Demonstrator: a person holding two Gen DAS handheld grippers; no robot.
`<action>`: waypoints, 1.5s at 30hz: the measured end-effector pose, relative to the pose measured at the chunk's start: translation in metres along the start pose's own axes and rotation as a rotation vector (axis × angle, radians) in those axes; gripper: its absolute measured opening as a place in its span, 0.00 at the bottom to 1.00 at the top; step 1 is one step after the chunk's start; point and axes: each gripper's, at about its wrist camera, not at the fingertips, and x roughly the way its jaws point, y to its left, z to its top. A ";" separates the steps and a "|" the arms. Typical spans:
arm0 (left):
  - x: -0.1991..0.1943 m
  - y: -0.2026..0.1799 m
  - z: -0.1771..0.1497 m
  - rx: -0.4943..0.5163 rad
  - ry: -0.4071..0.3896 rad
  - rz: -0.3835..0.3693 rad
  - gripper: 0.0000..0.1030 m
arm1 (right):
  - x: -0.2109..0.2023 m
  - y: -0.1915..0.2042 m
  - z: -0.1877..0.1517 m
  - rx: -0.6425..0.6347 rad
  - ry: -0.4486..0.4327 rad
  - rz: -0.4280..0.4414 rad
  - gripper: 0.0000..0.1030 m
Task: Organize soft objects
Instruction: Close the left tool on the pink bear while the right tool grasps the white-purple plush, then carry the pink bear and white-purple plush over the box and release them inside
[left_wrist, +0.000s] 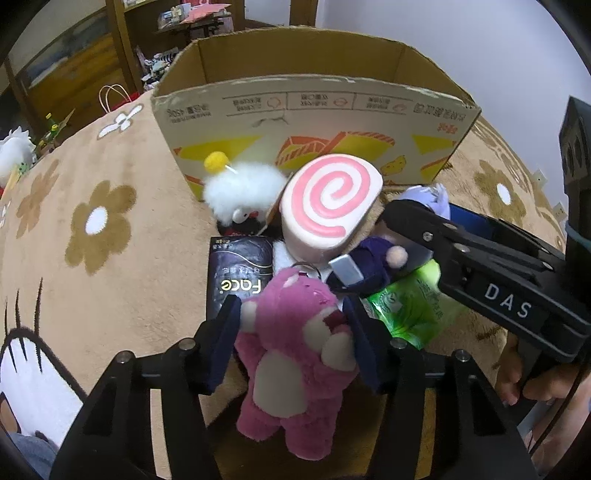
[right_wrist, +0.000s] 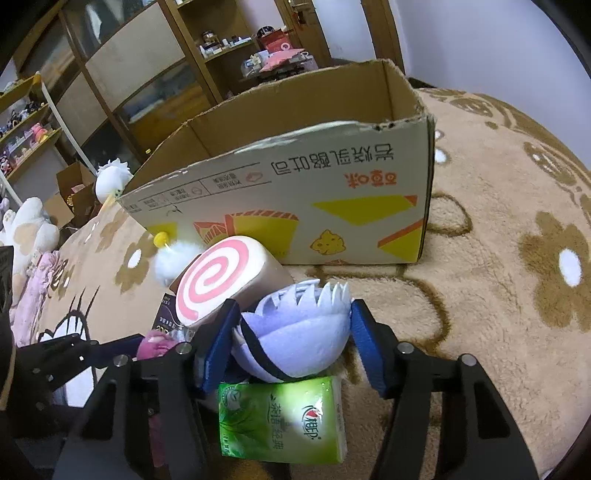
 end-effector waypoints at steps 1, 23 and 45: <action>-0.001 0.000 0.000 -0.001 -0.003 0.004 0.53 | -0.002 -0.002 0.000 0.001 -0.003 -0.003 0.62; -0.063 0.021 0.021 -0.072 -0.276 0.113 0.53 | -0.056 -0.008 0.019 0.010 -0.162 -0.039 0.62; -0.104 0.005 0.069 -0.005 -0.511 0.191 0.53 | -0.113 0.026 0.043 -0.116 -0.366 -0.227 0.62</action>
